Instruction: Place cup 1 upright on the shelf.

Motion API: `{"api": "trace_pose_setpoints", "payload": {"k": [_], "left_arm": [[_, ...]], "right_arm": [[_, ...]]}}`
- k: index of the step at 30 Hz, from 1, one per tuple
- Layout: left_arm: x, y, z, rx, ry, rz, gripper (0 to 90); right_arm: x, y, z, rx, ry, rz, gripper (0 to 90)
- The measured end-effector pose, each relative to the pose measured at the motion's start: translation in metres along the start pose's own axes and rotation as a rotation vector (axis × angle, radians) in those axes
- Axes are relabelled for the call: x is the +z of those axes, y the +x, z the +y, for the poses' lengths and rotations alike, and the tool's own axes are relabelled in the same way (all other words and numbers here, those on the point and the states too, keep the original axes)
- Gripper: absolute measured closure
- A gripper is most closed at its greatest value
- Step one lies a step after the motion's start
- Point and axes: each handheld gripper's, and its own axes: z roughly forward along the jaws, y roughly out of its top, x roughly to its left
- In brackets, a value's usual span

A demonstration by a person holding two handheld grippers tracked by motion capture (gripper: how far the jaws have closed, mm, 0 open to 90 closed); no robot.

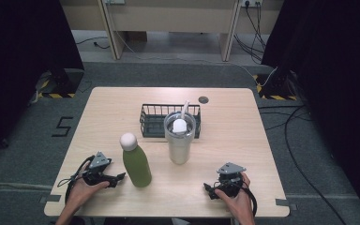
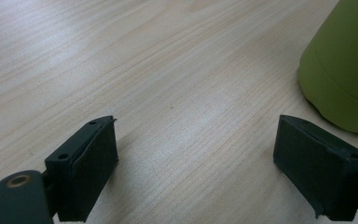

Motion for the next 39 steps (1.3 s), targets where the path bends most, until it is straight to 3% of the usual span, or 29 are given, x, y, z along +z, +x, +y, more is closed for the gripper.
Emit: {"api": "trace_pose_setpoints", "payload": {"k": [9,14,19,27,32,39], "left_arm": [[0.0,0.0,0.0,0.0,0.0,0.0,12.7],[0.0,0.0,0.0,0.0,0.0,0.0,12.7],[0.0,0.0,0.0,0.0,0.0,0.0,12.7],[0.0,0.0,0.0,0.0,0.0,0.0,12.7],[0.0,0.0,0.0,0.0,0.001,0.0,12.7],[0.0,0.0,0.0,0.0,0.0,0.0,12.7]], "right_arm": [[-0.001,-0.001,0.0,0.0,-0.002,0.005,1.8],[-0.003,-0.001,0.0,0.01,-0.034,-0.005,17.3],[-0.006,0.001,0.003,-0.003,-0.05,0.018,15.0],[-0.01,0.004,0.013,-0.018,-0.122,0.028,15.2],[-0.008,0.009,0.029,-0.052,-0.185,0.044,15.2],[-0.004,0.015,0.045,-0.074,-0.226,0.054,15.2]]}}
